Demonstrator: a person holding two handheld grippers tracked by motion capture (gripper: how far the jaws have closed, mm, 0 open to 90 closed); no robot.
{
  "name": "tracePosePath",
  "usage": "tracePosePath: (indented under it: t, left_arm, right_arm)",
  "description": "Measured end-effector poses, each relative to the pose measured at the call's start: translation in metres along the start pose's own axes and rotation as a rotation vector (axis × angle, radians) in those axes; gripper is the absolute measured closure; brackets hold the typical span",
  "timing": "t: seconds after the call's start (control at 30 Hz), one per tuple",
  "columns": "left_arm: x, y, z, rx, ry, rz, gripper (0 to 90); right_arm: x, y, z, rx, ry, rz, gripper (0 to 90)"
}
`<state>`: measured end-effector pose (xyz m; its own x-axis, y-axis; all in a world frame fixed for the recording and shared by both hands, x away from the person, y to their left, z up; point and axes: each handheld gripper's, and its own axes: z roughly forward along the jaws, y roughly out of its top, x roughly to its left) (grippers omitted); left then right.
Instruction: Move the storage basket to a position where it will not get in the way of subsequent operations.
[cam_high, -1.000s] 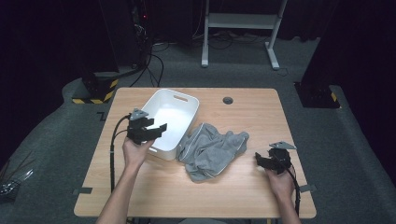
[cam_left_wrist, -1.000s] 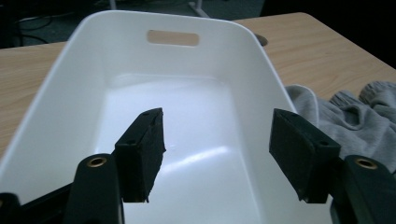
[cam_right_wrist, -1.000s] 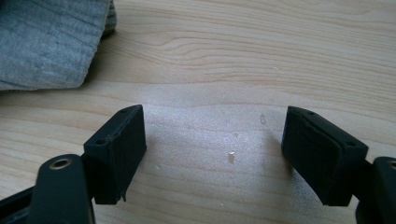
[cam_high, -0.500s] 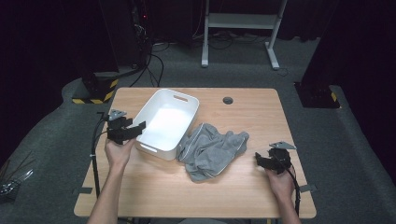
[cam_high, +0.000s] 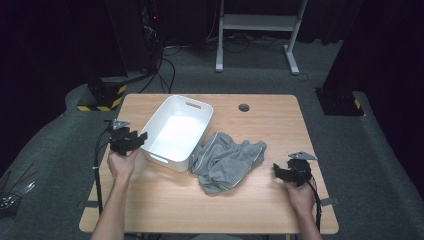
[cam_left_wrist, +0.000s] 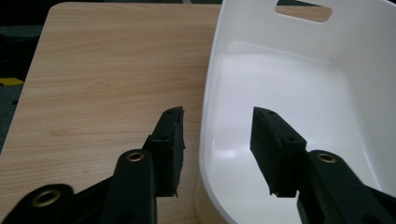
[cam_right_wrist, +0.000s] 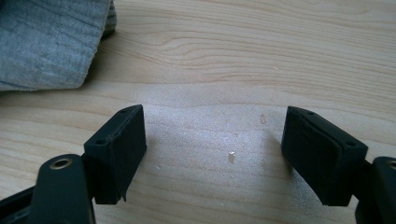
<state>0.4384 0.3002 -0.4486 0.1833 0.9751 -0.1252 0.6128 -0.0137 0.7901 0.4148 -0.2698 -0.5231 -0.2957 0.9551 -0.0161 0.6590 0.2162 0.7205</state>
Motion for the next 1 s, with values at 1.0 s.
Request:
tracePosePath:
  t: [1.0]
  left_arm:
    - [0.005, -0.010, 0.007, 0.033, 0.035, 0.033, 85.5]
  right_arm:
    - [0.001, 0.000, 0.000, 0.001, -0.003, 0.003, 22.2]
